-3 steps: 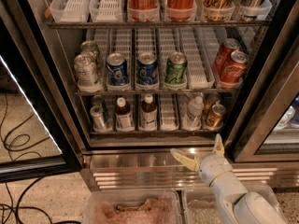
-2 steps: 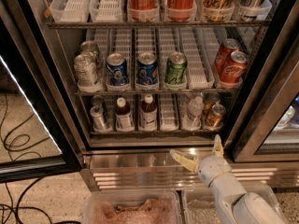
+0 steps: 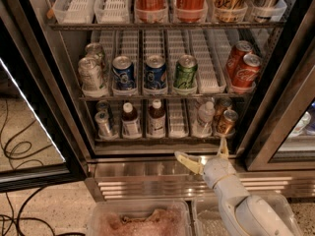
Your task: Pick water bottle from bottom shelf of fridge
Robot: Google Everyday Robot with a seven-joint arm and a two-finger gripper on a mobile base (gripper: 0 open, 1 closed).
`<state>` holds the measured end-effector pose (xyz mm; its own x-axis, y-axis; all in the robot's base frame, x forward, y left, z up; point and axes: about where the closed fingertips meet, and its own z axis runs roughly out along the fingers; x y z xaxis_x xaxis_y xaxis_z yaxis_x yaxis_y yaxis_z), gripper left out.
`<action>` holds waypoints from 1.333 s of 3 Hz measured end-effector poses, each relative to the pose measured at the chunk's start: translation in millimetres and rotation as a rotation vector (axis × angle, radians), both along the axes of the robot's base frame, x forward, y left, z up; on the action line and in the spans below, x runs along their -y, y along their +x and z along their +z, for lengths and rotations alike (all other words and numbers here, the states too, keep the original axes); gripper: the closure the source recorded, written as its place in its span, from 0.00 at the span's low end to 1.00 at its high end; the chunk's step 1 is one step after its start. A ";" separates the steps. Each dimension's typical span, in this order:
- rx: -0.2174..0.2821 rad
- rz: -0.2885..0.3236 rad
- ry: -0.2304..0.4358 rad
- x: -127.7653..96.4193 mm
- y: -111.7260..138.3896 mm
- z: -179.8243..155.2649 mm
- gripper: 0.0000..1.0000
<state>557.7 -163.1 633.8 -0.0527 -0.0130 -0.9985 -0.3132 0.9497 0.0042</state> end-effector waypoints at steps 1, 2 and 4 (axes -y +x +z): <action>0.014 0.002 0.000 -5.0 13.4 -3.1 0.00; 0.022 -0.010 0.007 -6.1 26.1 -6.7 0.00; 0.004 -0.023 0.048 -4.5 36.6 -11.4 0.00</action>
Offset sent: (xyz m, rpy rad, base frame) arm 0.0403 0.0059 -0.0120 0.0148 -0.0313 -0.0270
